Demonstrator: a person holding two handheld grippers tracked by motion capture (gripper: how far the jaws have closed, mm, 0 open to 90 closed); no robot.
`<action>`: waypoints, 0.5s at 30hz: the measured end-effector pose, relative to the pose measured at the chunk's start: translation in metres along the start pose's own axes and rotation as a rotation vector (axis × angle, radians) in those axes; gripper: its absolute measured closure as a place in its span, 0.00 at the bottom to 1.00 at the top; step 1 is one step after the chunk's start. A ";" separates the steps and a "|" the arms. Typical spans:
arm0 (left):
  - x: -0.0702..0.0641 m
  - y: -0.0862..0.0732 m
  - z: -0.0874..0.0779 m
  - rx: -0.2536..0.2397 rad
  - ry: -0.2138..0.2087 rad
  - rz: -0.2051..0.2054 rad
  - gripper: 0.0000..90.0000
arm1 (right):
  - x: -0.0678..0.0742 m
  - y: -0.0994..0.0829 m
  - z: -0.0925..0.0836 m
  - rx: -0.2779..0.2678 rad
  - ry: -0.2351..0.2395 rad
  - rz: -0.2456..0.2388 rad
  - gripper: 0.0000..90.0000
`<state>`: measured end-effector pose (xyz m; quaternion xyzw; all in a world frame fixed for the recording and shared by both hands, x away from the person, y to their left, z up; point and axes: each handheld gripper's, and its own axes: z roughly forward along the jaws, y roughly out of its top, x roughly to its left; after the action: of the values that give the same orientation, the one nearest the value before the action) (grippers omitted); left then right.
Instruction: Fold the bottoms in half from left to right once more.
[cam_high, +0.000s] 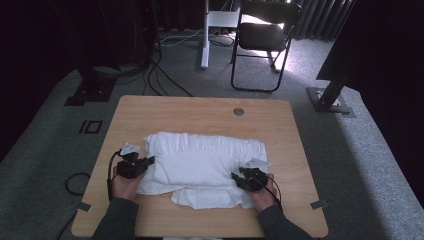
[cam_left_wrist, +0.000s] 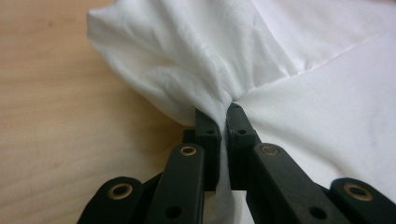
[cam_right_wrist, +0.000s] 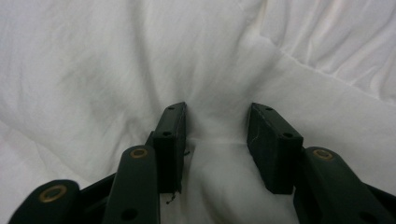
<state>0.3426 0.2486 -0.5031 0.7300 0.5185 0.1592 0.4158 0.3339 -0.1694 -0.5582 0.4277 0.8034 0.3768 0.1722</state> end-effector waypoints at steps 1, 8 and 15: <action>0.000 0.002 -0.001 -0.008 -0.005 -0.002 0.97 | 0.000 0.000 0.000 0.000 0.000 0.001 0.63; -0.003 0.013 -0.013 -0.068 -0.090 -0.025 0.97 | -0.001 0.001 -0.001 0.011 0.007 0.006 0.63; -0.007 0.019 -0.014 -0.079 -0.094 -0.002 0.97 | 0.000 0.003 -0.003 0.023 0.005 0.008 0.61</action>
<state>0.3421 0.2461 -0.4788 0.7191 0.4926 0.1446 0.4683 0.3339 -0.1699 -0.5544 0.4321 0.8064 0.3692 0.1637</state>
